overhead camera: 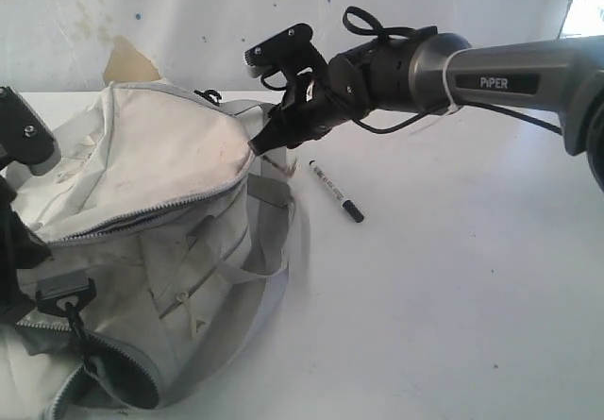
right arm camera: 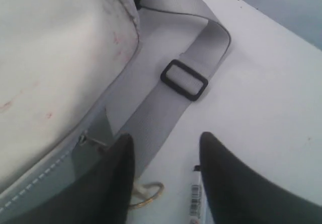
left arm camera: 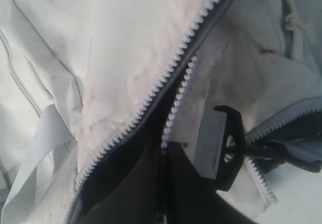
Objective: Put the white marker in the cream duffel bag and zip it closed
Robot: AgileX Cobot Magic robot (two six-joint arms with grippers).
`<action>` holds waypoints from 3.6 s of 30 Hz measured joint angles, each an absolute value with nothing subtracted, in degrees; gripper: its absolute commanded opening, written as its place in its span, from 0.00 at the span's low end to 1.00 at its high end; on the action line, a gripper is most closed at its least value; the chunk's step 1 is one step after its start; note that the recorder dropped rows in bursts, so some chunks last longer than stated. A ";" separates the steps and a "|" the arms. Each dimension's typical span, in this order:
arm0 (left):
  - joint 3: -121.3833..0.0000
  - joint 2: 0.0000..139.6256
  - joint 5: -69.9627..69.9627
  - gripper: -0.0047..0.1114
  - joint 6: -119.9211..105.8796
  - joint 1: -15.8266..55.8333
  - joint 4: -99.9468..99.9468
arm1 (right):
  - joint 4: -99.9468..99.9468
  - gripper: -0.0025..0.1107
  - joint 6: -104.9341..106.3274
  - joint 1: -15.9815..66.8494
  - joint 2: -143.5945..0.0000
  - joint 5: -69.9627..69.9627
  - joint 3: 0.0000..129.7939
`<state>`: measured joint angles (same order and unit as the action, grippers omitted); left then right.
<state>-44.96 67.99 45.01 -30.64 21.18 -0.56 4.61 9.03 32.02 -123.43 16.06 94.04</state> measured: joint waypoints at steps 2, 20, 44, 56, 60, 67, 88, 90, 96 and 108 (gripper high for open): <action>-44.96 67.99 44.92 0.14 -30.64 21.18 0.00 | 2.52 0.54 9.03 31.96 -123.43 18.69 94.04; -44.96 67.99 41.26 0.67 -37.68 21.18 17.52 | -0.40 0.33 7.17 30.91 -113.39 53.41 94.04; -44.96 76.32 29.55 0.67 -52.72 26.34 32.45 | 4.13 0.08 6.90 18.43 -108.78 51.26 77.52; -44.96 81.94 20.98 0.25 -52.73 26.34 32.76 | 4.35 0.08 7.06 18.43 -109.73 49.95 77.52; -44.96 81.94 21.20 0.05 -52.73 26.34 33.04 | 4.35 0.11 7.06 18.43 -109.73 48.49 77.52; -45.10 81.94 20.69 0.05 -49.52 26.20 34.30 | 0.66 0.30 7.18 18.43 -109.73 45.60 77.52; -53.71 80.36 25.06 0.05 -37.80 11.28 34.89 | -17.02 0.38 16.22 18.43 -116.53 39.87 82.05; -54.09 80.36 24.90 0.05 -38.01 10.77 34.89 | -17.46 0.38 18.73 18.43 -117.56 39.89 82.66; -55.29 80.36 20.13 0.05 -43.80 10.39 34.89 | -20.64 0.38 21.60 18.43 -119.54 33.78 82.92; -55.55 80.36 11.63 0.05 -45.31 10.39 34.89 | -22.23 0.38 32.51 20.62 -120.50 26.75 83.24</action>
